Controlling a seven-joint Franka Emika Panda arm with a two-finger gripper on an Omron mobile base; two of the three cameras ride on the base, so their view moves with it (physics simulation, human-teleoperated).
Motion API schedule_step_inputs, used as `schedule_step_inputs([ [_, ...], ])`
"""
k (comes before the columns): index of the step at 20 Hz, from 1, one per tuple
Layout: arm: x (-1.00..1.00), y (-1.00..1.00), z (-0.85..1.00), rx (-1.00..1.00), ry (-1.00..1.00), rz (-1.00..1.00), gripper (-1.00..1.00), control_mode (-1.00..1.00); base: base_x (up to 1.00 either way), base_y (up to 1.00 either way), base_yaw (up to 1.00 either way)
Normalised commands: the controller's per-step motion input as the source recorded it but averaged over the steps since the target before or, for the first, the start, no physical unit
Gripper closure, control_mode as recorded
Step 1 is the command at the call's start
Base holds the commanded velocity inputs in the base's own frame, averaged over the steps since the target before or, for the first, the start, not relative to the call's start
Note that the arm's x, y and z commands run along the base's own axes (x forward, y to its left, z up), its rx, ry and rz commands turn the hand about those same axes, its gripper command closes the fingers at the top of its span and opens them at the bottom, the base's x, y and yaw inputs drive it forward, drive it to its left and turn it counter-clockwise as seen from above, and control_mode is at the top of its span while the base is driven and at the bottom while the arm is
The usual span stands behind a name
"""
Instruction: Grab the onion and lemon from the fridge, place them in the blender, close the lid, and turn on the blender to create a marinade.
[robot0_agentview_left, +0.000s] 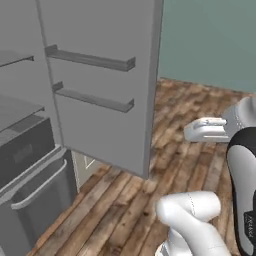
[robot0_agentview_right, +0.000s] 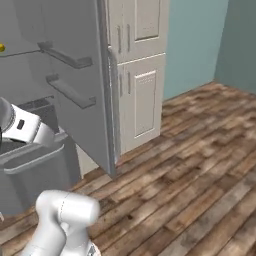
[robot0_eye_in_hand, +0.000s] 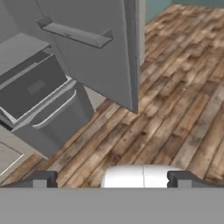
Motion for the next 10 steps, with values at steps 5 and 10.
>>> schedule_step_inputs([
  [5, 0.0, 0.0, 0.0, 0.0, 0.0, 0.0, -1.0, 1.0, 0.1, 0.23, 0.9],
  [10, 0.0, 0.0, 0.0, 0.0, 0.0, 0.0, -1.0, 1.0, 0.74, 0.03, 0.71],
])
